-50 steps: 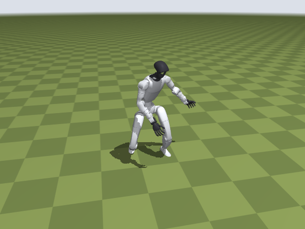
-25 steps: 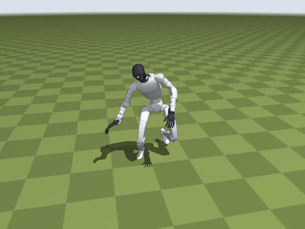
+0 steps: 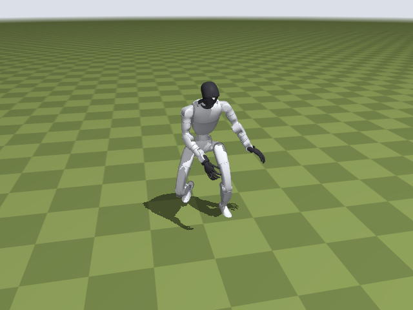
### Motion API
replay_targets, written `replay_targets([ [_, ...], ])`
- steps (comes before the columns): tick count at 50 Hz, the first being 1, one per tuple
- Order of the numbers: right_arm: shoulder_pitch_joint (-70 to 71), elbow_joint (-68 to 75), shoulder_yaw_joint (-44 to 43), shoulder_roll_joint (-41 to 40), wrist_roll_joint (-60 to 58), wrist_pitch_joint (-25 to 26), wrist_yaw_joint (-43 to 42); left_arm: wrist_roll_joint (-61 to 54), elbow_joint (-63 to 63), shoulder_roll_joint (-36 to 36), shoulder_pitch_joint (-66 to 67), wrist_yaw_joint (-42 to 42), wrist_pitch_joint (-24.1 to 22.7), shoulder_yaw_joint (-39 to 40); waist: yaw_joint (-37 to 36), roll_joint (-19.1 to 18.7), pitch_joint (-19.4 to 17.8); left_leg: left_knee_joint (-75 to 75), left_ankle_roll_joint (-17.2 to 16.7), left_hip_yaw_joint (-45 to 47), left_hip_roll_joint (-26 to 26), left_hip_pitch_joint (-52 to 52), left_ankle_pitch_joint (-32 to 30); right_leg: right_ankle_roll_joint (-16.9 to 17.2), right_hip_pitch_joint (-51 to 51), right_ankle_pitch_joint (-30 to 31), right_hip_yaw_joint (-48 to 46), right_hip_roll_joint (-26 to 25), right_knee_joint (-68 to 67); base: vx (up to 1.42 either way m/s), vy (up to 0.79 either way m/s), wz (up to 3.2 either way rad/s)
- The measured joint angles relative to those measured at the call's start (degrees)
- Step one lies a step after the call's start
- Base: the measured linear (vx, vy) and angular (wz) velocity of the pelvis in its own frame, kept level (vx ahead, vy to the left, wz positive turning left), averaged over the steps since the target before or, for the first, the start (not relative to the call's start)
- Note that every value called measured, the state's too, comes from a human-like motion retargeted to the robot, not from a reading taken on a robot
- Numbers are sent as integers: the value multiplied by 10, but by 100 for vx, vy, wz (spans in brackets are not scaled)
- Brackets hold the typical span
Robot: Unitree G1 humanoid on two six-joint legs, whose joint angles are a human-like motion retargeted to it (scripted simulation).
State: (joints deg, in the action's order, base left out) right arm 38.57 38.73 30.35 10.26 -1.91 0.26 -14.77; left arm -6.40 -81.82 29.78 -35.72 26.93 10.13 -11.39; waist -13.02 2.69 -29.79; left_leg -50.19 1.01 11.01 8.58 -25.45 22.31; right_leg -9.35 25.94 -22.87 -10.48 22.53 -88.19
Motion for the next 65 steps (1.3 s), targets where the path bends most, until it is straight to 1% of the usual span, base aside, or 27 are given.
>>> replay_targets([
  [3, -102, -46, -48, 48, 11, -2, -22, -142, 40, 5, 69, 22, -28, 135, 43, -2, 0, 40, -5, -3, 15, 70, -10, 21, 52, 8, -42, -1, 75, 89, -9, -1],
  [6, -188, -62, -113, 112, 117, -11, -6, -240, 139, -18, 162, -72, -101, 164, 74, -26, 0, 70, -16, -2, 43, 127, -24, 72, 107, 57, -28, -44, 240, 87, -13, -28],
  [10, -255, -8, -211, 224, 227, -2, 13, -142, 268, -54, 272, -139, -140, 134, 130, -75, 0, 60, -26, -8, 81, 185, 4, 142, 118, 178, 72, -105, 552, 92, -17, 29],
  [12, -271, 48, -250, 297, 227, 6, -1, -51, 334, -56, 326, -139, -140, 110, 177, -95, 0, 19, -8, -28, 85, 203, 49, 182, 97, 294, 115, -92, 657, 95, -22, 117],
  [13, -274, 83, -268, 334, 221, 9, -9, -8, 364, -53, 347, -141, -137, 100, 195, -108, 0, -12, 7, -40, 93, 204, 72, 192, 98, 324, 111, -87, 646, 89, -24, 93],
  [15, -273, 161, -302, 400, 218, 15, -32, 51, 413, -40, 375, -143, -133, 81, 213, -141, 0, -88, 41, -61, 123, 191, 101, 175, 129, 264, 77, -93, 521, 83, -24, 56],
  [17, -245, 283, -359, 457, 227, 9, -104, 86, 463, -38, 385, -113, -133, 32, 226, -161, 0, -184, 52, -82, 131, 159, 110, 186, 182, 171, 61, -69, 345, 71, -21, 50],
  [21, -113, 428, -426, 532, 301, 31, -294, 116, 509, -48, 334, -25, -143, -83, 204, -194, 0, -285, 46, -70, 94, 71, 101, 157, 210, 140, 55, -70, 304, 39, -4, -23],
  [23, -62, 413, -432, 521, 337, 19, -319, 135, 525, -58, 319, -22, -155, -111, 193, -201, 0, -300, 38, -18, 92, 34, 92, 147, 200, 142, 48, -62, 327, 26, 8, 9],
  [26, -47, 310, -352, 446, 361, -26, -210, 113, 520, -80, 332, -40, -170, -103, 189, -197, 0, -280, 40, 104, 130, 15, 87, 145, 149, 157, 18, -35, 385, 25, 12, 79],
  [28, -84, 208, -263, 396, 287, -48, -111, 79, 498, -96, 360, -50, -177, -77, 190, -185, 0, -241, 26, 162, 135, 16, 76, 148, 92, 168, -13, -11, 429, 26, 13, 140],
  [30, -129, 96, -193, 356, 178, -62, -85, 40, 464, -109, 380, -53, -177, -42, 184, -167, 0, -191, 12, 210, 134, 21, 64, 144, 27, 181, -51, 14, 471, 27, 13, 168],
  [33, -164, -11, -143, 294, 30, -38, -44, -26, 403, -115, 380, -72, -160, 16, 163, -140, 8, -103, 3, 300, 148, 37, 52, 134, -53, 209, -102, 45, 501, 27, 14, 191],
  [35, -163, -48, -114, 239, 27, -17, -3, -97, 367, -114, 363, -68, -146, 57, 158, -119, 10, 45, -10, 374, 111, 70, 15, 113, -110, 261, -131, 57, 557, 22, 21, 212],
  [38, -185, -104, -97, 160, 70, -29, 13, -135, 321, -99, 353, -72, -144, 127, 153, -96, 24, 128, -21, 462, 109, 97, -28, 95, -129, 264, -153, 99, 435, 36, 19, 230],
  [40, -175, -142, -64, 137, 67, -24, 26, -179, 296, -80, 321, -65, -144, 168, 148, -80, 14, 196, -11, 434, 60, 118, -27, 49, -123, 294, -118, 111, 372, 26, 23, 238],
  [42, -162, -180, -39, 128, 61, -26, 14, -220, 249, -46, 264, -61, -142, 179, 151, -51, 2, 151, 18, 352, 32, 106, 14, 53, -86, 293, -15, 95, 253, 22, 11, 307],
  [43, -158, -193, -29, 125, 62, -30, -3, -240, 215, -28, 224, -54, -140, 174, 151, -43, 1, 124, 23, 314, 26, 91, 29, 68, -63, 274, 38, 60, 191, 24, 2, 348],
  [45, -166, -204, -23, 128, 78, -47, -50, -246, 132, -10, 124, -22, -125, 152, 153, -57, 0, 27, 19, 238, 46, 35, 53, 84, -31, 215, 75, -10, 75, 26, 1, 380],
  [48, -181, -165, -26, 165, 103, -36, -104, -257, 51, -48, -38, 59, -75, 108, 159, -71, 0, 79, 11, 125, -47, 23, 37, 79, 36, 181, 108, -73, -24, 22, 7, 416],
  [50, -214, -139, -56, 190, 107, -30, -126, -244, 67, -102, -92, 68, -71, 84, 179, -100, 0, 55, -5, 47, -80, 5, 33, 76, 63, 151, 98, -110, -47, 30, 6, 428],
  [53, -251, -75, -106, 228, 168, -19, -109, -237, 172, -172, -98, -36, -86, 17, 187, -141, 0, 121, -8, -63, -135, 42, 8, 30, 109, 119, 91, -134, 12, 33, 6, 341],
  [55, -263, -16, -129, 241, 208, -10, -92, -228, 264, -191, -75, -102, -110, -47, 185, -155, 0, 196, -42, -121, -160, 90, -21, 17, 126, 114, 96, -145, 100, 43, 0, 296],
  [58, -287, 60, -170, 251, 206, -10, -47, -137, 396, -175, -9, -148, -152, -149, 228, -178, 0, 193, -75, -191, -173, 126, -19, 63, 97, 117, 73, -154, 280, 54, -7, 333],
  [60, -281, 107, -160, 271, 177, 11, -7, -105, 459, -150, 11, -146, -168, -198, 232, -177, 0, 245, -89, -225, -186, 164, -39, 115, 63, 160, 105, -174, 476, 47, -13, 248],
  [63, -285, 157, -142, 292, 109, 30, 62, -58, 526, -118, 76, -182, -193, -226, 250, -150, 0, 176, -117, -263, -239, 179, -24, 186, -3, 221, 178, -163, 706, 55, -20, 253],
  [65, -273, 188, -118, 307, 78, 36, 116, -65, 557, -103, 136, -214, -199, -210, 255, -140, 0, 55, -141, -249, -261, 141, -14, 195, -22, 265, 204, -156, 739, 51, -21, 199],
])
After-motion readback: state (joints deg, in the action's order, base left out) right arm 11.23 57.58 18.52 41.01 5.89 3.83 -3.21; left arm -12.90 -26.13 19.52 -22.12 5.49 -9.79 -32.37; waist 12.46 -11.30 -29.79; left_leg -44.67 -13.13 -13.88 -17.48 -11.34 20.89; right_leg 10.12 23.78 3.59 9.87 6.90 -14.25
